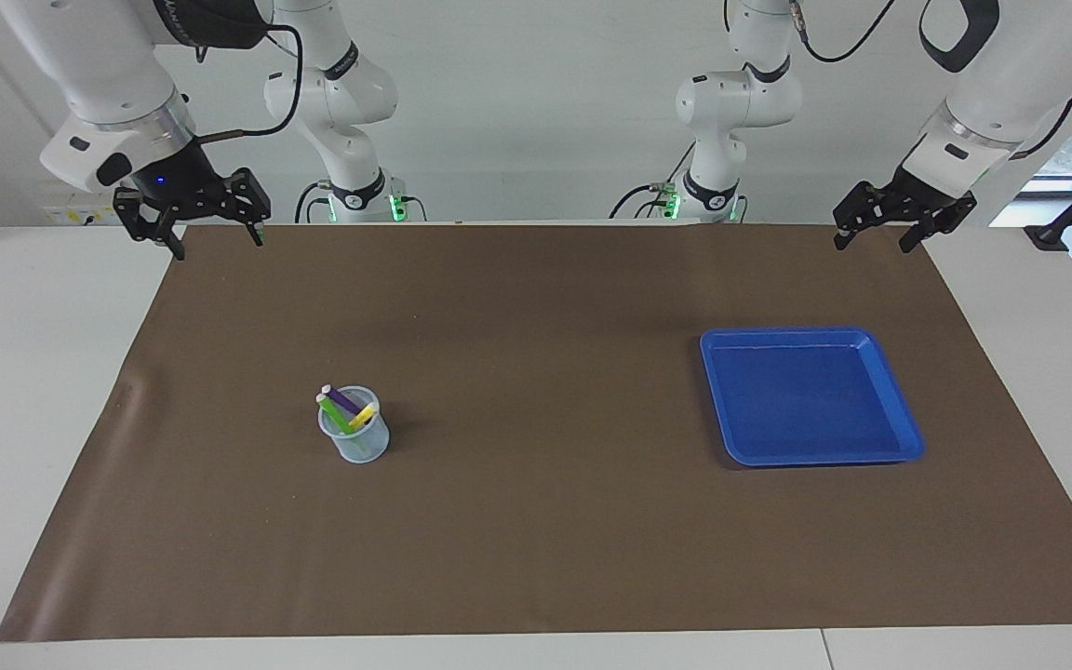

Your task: Transfer and insert pens with both arms

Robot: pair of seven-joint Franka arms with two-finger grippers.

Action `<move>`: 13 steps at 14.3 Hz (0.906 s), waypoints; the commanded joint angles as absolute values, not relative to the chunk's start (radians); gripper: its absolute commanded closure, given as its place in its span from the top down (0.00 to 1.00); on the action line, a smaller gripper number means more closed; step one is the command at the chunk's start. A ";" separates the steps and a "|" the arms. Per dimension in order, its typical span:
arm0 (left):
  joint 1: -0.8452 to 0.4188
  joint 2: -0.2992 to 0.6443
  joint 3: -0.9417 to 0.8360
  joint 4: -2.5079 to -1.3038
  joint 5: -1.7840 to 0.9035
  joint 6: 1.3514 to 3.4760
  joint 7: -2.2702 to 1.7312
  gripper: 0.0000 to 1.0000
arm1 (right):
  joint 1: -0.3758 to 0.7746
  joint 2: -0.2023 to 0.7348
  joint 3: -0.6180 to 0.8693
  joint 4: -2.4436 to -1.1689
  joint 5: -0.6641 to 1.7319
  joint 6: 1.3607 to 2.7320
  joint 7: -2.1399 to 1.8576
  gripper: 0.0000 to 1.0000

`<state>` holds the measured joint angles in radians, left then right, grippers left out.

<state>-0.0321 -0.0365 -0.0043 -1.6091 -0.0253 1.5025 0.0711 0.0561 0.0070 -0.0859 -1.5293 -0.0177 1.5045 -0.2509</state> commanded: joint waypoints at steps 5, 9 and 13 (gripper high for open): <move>-0.034 -0.031 -0.009 -1.575 -0.014 1.485 0.086 1.00 | 0.026 -0.057 -0.083 -1.612 -0.051 1.525 -0.187 1.00; -0.034 -0.037 -0.008 -1.586 -0.011 1.480 0.084 1.00 | 0.000 -0.068 -0.083 -1.637 -0.040 1.525 -0.184 1.00; -0.034 -0.044 -0.008 -1.603 -0.012 1.494 0.078 1.00 | 0.002 -0.049 -0.071 -1.595 -0.019 1.517 -0.146 1.00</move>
